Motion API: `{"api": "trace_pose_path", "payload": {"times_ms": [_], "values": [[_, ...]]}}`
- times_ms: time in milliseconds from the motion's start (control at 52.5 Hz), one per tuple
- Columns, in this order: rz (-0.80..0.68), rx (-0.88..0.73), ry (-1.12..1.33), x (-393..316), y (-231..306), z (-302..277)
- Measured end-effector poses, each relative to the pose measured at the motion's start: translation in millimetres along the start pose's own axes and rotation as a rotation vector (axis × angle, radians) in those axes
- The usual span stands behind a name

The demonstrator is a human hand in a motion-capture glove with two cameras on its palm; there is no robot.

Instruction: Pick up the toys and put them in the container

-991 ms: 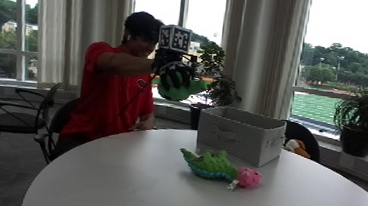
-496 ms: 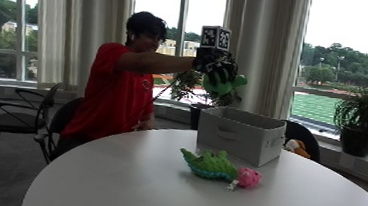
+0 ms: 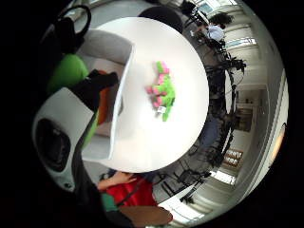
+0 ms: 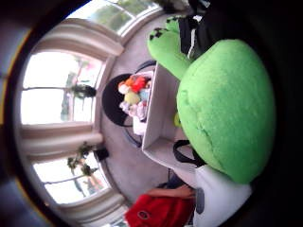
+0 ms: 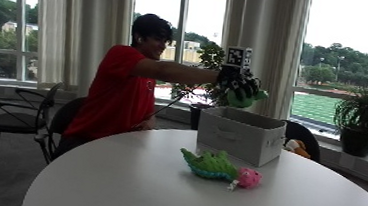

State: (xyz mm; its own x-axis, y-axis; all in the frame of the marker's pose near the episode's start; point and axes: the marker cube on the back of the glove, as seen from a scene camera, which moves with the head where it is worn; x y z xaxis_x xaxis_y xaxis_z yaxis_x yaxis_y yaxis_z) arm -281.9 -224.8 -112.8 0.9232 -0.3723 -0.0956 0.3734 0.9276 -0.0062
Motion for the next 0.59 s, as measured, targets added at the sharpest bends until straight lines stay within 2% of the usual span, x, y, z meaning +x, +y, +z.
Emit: {"api": "trace_pose_path", "payload": {"times_ms": [38,76,191,267,362,515,591], "values": [[0.197,-0.016,-0.042,-18,-9,3],[0.256,-0.027,-0.07,-25,-13,5],[0.201,-0.055,-0.093,-30,-12,11],[0.095,-0.062,-0.045,-22,-7,18],[0.21,-0.048,-0.069,-21,-6,22],[0.084,-0.009,-0.041,9,23,23],[0.236,0.013,-0.06,35,34,18]]}}
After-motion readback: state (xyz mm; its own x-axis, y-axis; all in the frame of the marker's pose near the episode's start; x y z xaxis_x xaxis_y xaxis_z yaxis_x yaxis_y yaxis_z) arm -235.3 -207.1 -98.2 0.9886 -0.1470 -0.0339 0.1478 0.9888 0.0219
